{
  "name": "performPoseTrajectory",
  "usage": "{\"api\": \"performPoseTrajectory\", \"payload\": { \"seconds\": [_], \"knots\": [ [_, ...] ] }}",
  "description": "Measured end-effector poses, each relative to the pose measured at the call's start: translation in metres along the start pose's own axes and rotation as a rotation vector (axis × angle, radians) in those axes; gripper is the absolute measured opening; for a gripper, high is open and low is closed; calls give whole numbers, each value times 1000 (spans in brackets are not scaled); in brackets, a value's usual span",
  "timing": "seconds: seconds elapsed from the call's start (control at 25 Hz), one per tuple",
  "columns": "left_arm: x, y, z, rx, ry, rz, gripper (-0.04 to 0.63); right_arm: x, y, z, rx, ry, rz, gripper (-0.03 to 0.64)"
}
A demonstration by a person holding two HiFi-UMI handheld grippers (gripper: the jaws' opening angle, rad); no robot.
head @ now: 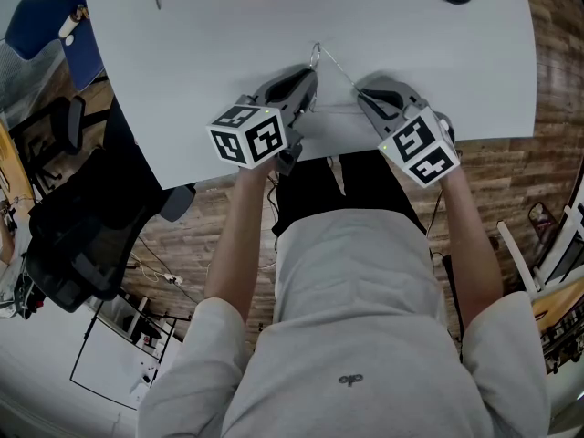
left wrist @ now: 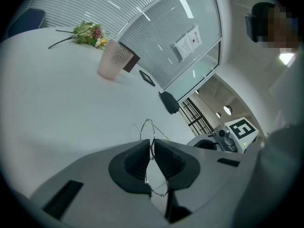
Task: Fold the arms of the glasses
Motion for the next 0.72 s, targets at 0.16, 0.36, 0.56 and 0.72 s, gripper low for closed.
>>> {"api": "performPoseTrajectory", "payload": {
  "seconds": [0.16, 0.36, 0.56, 0.72],
  "knots": [
    [3, -1, -2, 1, 1, 1, 41, 0, -1, 1, -6, -24, 0, 34],
    [1, -1, -2, 4, 7, 2, 41, 3, -4, 7, -17, -57, 7, 37],
    [-1, -1, -2, 7, 12, 2, 40, 6, -6, 11, -19, -83, 7, 38],
    [1, -1, -2, 7, 15, -1, 40, 8, -6, 12, -16, -116, 1, 38]
  ]
}}
Point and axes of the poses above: the fingertips, and each gripper's own axes: x forward along the fingers, z to its left, y out of its underside, the point moved 10 cm from there along -x, backward along the fingers, and after that the axes turned 9 degrees about -z, right-handed, at the moved point
